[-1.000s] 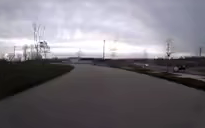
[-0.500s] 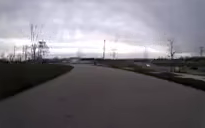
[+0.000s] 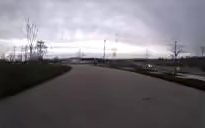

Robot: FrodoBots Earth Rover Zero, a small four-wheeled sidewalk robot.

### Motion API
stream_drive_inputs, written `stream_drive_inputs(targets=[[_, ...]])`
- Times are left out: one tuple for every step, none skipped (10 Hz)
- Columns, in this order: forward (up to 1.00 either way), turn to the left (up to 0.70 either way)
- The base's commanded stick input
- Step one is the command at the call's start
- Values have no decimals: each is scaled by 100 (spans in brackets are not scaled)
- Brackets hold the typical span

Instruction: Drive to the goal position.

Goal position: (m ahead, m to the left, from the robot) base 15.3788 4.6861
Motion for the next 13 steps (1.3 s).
stream_drive_inputs(targets=[[100, 0], [100, 0], [100, 0], [100, 0], [100, 0], [100, 0], [100, 0], [100, 0], [100, 0], [100, 0], [100, 0], [100, 0], [100, 0]])
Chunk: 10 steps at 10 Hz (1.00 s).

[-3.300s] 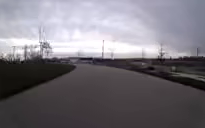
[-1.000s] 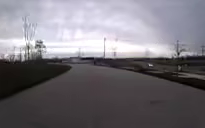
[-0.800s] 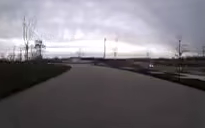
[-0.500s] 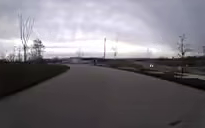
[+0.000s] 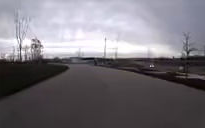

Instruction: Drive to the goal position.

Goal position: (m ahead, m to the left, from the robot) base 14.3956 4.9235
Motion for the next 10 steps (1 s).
stream_drive_inputs(targets=[[100, 0], [100, 0], [100, 0], [100, 0], [100, 0], [100, 0], [100, 0], [100, 0], [100, 0], [100, 0]])
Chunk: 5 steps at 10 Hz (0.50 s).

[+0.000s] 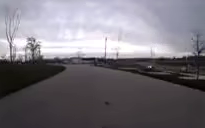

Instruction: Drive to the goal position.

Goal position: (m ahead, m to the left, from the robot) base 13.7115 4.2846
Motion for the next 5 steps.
stream_drive_inputs(targets=[[100, 0], [100, 0], [100, 2], [100, 22], [100, 37]])
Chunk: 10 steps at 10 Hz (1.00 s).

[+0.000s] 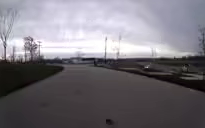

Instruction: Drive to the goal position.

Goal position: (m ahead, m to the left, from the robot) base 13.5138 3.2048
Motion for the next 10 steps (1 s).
stream_drive_inputs(targets=[[100, 38], [100, 31], [100, 12], [100, 2], [100, 0], [100, 0], [100, 0], [100, 0], [100, 0], [100, 0]])
